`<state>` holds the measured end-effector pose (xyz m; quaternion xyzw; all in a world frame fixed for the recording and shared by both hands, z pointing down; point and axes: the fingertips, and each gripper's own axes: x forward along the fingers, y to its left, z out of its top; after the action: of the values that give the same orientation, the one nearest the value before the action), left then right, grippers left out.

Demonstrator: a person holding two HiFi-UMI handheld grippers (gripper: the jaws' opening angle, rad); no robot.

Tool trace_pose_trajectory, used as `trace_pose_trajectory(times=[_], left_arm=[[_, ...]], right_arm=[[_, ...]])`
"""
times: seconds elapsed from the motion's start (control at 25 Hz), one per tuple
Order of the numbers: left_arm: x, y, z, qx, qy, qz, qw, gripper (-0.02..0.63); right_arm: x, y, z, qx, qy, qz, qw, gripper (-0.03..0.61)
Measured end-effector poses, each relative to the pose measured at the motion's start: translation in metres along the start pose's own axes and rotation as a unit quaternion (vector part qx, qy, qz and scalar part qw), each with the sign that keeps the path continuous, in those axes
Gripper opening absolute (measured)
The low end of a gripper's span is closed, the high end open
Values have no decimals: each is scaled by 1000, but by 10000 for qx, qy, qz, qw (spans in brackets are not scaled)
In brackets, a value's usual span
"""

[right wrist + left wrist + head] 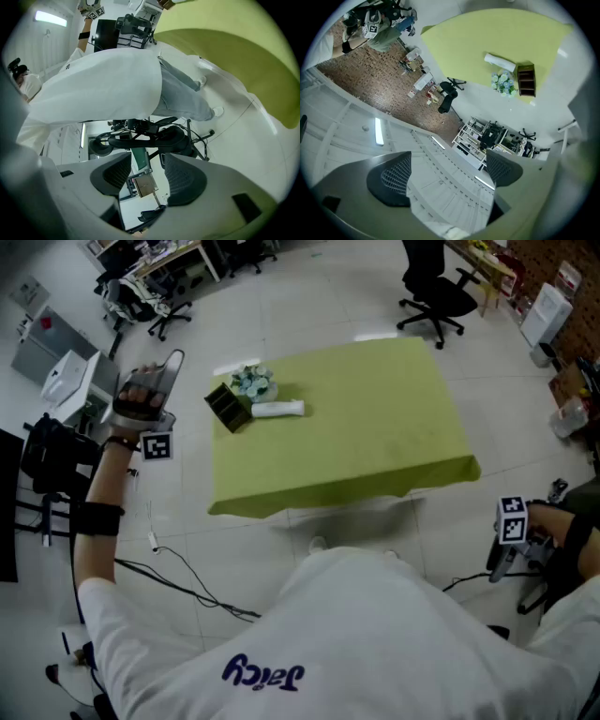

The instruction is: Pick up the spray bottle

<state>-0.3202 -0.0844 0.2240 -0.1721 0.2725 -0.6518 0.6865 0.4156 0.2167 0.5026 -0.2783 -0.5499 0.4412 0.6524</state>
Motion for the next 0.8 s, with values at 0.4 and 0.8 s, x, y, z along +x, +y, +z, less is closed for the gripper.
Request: trace_pose_trajectory(times=[0.4, 0.8], left_arm=[[-1, -64, 17, -822, -530, -936, 9908, 480], [35, -113, 76, -1764, -1211, -1958, 9570, 480]], right_arm=[[-22, -6, 65, -337, -214, -355, 9986, 218], [-52, -28, 131, -808, -330, -858, 9925, 218]])
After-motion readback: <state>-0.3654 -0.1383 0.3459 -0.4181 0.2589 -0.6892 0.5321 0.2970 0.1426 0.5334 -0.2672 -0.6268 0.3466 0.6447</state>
